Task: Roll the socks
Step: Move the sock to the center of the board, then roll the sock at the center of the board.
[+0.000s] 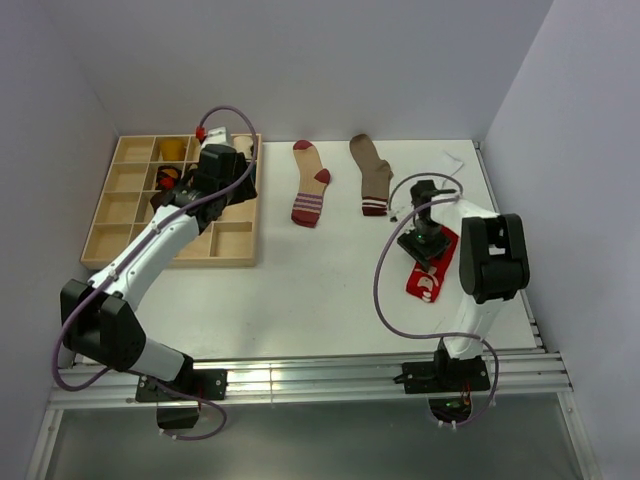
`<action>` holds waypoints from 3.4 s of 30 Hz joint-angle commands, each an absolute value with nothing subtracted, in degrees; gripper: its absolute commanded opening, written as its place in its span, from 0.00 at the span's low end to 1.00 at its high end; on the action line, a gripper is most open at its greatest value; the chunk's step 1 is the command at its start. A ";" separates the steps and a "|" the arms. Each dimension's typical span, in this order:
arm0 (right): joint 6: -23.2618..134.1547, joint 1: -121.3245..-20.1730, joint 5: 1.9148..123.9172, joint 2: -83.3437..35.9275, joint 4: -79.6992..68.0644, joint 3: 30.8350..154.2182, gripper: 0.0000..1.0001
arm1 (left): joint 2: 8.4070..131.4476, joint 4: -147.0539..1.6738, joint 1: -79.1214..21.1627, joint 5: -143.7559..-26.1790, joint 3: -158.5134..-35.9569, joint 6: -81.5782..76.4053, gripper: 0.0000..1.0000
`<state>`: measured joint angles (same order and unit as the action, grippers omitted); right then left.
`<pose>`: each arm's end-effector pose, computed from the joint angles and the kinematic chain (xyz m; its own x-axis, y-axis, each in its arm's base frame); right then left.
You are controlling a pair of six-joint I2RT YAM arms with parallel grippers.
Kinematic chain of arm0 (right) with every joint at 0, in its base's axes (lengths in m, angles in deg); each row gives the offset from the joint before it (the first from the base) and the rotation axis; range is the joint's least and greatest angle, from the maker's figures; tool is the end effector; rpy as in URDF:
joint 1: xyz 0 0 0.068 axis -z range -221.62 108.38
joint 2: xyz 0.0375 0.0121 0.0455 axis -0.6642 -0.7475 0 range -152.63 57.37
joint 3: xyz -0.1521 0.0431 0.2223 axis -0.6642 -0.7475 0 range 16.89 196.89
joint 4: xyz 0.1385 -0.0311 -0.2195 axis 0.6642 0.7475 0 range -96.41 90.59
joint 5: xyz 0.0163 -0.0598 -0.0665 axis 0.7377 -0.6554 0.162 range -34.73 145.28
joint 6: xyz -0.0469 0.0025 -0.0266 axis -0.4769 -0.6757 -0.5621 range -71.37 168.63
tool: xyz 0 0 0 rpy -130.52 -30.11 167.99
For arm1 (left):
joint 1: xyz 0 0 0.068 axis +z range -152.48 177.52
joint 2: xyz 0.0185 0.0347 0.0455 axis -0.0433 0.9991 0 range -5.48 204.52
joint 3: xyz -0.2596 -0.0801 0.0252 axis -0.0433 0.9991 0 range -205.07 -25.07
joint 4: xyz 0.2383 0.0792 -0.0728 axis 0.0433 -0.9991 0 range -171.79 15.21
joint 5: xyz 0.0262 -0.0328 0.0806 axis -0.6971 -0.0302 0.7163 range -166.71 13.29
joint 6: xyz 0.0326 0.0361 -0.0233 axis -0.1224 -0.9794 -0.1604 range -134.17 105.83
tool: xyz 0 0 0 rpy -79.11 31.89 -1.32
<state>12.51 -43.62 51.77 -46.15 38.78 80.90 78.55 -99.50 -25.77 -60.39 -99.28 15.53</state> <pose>0.3188 0.0090 0.1514 -0.7866 -0.6162 -0.0385 -0.6102 0.7854 -0.1036 0.3100 -0.1226 0.3322 -0.5348 -0.2875 -0.7946 -0.1130 0.9562 -0.2699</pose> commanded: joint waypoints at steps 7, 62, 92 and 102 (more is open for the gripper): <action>19.97 -58.04 61.42 -56.87 43.50 94.13 0.61 | 74.68 -97.73 -26.56 -62.20 -98.55 16.07 0.59; 17.78 -85.65 59.50 -33.58 20.31 73.40 0.63 | 68.79 -99.23 -29.99 -64.31 -101.09 15.81 0.61; 13.39 -81.18 76.76 -41.59 33.30 81.04 0.26 | 61.95 -77.64 -33.59 -67.21 -79.06 17.82 0.50; 1.37 -71.77 100.51 -56.34 63.06 99.30 0.25 | 54.46 -57.94 -40.18 -72.04 -62.78 14.05 0.37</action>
<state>7.36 -73.02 89.34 -51.75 48.46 93.58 54.51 -68.79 -38.60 -68.78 -65.42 16.29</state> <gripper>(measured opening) 0.258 0.389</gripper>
